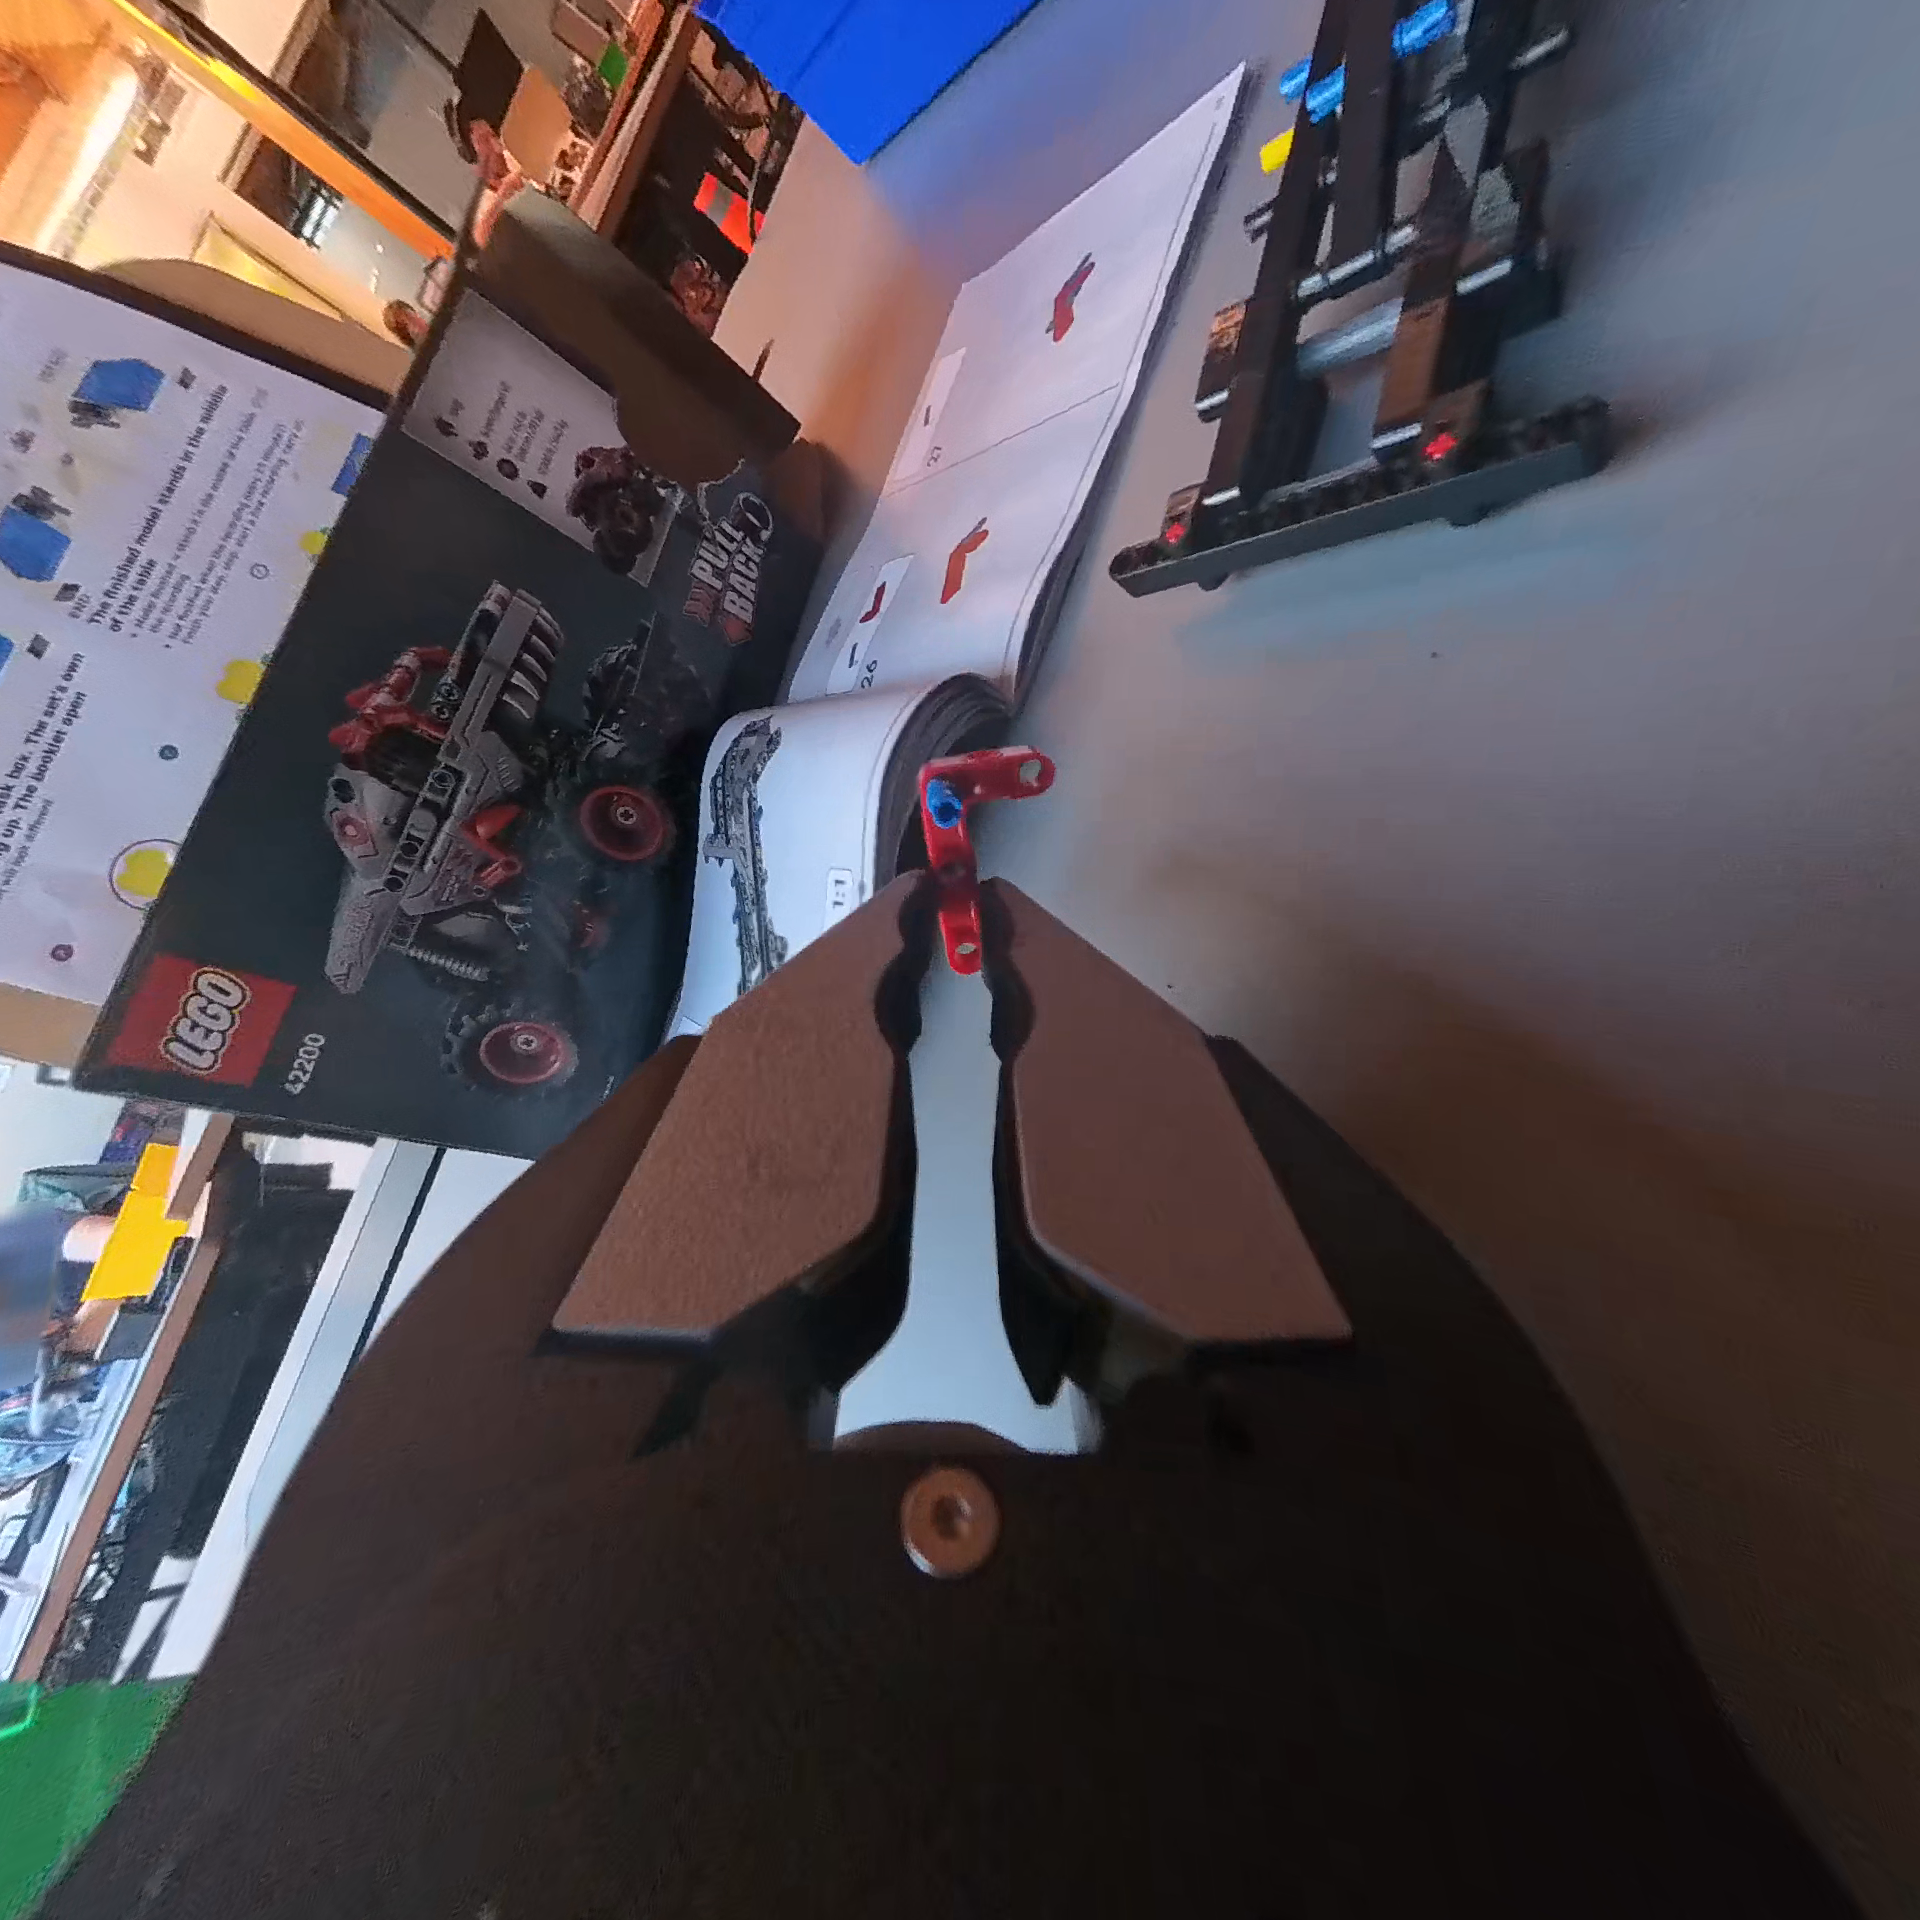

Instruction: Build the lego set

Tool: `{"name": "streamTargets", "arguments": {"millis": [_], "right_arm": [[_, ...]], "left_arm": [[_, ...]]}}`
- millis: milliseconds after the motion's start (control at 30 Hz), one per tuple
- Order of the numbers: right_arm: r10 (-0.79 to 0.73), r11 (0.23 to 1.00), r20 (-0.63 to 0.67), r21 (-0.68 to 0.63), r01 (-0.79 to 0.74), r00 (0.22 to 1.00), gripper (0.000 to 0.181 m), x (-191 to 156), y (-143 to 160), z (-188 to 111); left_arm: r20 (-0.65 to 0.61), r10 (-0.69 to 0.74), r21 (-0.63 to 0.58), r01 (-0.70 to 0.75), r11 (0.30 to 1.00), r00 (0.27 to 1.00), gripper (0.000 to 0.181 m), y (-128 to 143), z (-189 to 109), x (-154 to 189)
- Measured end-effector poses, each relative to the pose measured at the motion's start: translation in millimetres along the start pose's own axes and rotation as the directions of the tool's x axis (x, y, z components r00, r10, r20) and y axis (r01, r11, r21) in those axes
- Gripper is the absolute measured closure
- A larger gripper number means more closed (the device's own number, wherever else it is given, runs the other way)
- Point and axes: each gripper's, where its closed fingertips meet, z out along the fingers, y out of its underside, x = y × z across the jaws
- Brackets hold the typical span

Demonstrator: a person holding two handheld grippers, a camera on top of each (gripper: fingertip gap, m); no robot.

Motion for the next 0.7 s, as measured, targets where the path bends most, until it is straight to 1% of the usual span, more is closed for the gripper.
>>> {"name": "streamTargets", "arguments": {"millis": [33,100,167,267,300,333,400,533,633,700], "right_arm": [[0.014,0.998,0.06,-0.065,-0.01,0.998,0.149,2,4,18],[0.063,0.984,0.164,-0.176,-0.034,0.984,0.137,0,15,56],[0.102,0.967,0.278,-0.253,-0.03,0.955,0.137,-11,25,89],[0.15,0.943,0.339,-0.33,-0.032,0.929,0.13,-15,41,126],[0.155,0.95,0.345,-0.309,-0.044,0.926,0.135,-15,39,133],[0.145,0.956,0.367,-0.291,-0.034,0.919,0.136,-18,39,134],[0.095,0.965,0.348,-0.262,-0.001,0.933,0.147,-13,40,136],[0.041,0.969,0.362,-0.242,0.052,0.931,0.162,-18,39,135],[-0.008,0.969,0.363,-0.228,0.097,0.932,0.181,-22,39,135],[-0.032,0.968,0.374,-0.219,0.121,0.927,0.181,-26,39,132]], "left_arm": [[0.003,-0.008,0.006,0.008,1.0,1.0,0.176,-1,-1,-1],[0.002,-0.034,0.015,0.034,0.999,0.999,0.176,0,-2,-3],[-0.001,-0.066,0.021,0.066,0.998,0.998,0.176,0,-4,-6],[-0.001,-0.085,0.031,0.085,0.996,0.996,0.176,0,-6,-11],[0.002,-0.081,0.028,0.081,0.996,0.997,0.176,0,-6,-12],[0.007,-0.074,0.025,0.074,0.997,0.997,0.176,1,-6,-13],[0.016,-0.072,0.029,0.072,0.997,0.997,0.176,1,-8,-15],[0.005,-0.122,0.042,0.122,0.992,0.993,0.176,3,-7,-19],[0.002,-0.162,0.02,0.162,0.987,0.987,0.176,11,-3,-23],[0.011,-0.168,0.02,0.168,0.986,0.986,0.176,12,-3,-26]]}}
